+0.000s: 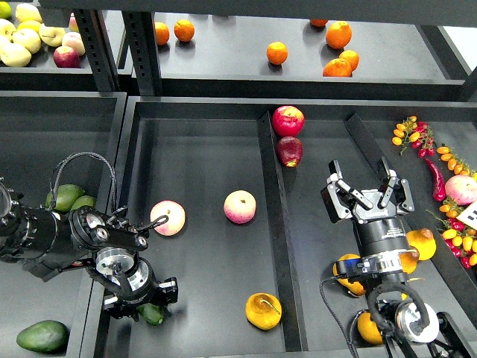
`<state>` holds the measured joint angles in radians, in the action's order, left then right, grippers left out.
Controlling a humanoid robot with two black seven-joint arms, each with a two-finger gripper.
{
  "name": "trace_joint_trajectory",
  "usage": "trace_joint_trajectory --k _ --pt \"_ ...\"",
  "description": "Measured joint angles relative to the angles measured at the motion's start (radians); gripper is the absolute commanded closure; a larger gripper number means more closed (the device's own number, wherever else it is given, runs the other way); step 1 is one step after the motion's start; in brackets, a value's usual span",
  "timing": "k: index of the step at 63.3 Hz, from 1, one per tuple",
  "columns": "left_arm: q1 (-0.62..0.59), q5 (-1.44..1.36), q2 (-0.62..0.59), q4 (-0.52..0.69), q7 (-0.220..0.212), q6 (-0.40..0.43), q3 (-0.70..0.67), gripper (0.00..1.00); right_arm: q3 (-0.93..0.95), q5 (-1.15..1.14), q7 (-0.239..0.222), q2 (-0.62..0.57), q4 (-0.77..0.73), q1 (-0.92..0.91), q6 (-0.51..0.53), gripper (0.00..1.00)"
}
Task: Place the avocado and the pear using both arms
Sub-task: 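Lower the left gripper and close it around the green avocado, then carry the avocado with the left gripper to the avocado bin and release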
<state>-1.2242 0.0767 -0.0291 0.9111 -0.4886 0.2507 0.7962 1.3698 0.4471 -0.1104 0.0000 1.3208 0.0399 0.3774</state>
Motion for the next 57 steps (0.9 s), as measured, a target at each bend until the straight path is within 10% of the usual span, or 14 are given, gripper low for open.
trace_joint_trajectory --k 17,57 --pt "0.006 0.001 -0.013 0.001 0.0 0.005 -0.004 0.65 -0.003 0.001 0.0 0.0 0.0 0.0 0.002 0.0" --pt "-0.054 -0.01 -0.109 0.004 0.0 0.182 -0.156 0.68 -0.009 0.01 -0.032 0.0 0.0 -0.002 0.024 0.0"
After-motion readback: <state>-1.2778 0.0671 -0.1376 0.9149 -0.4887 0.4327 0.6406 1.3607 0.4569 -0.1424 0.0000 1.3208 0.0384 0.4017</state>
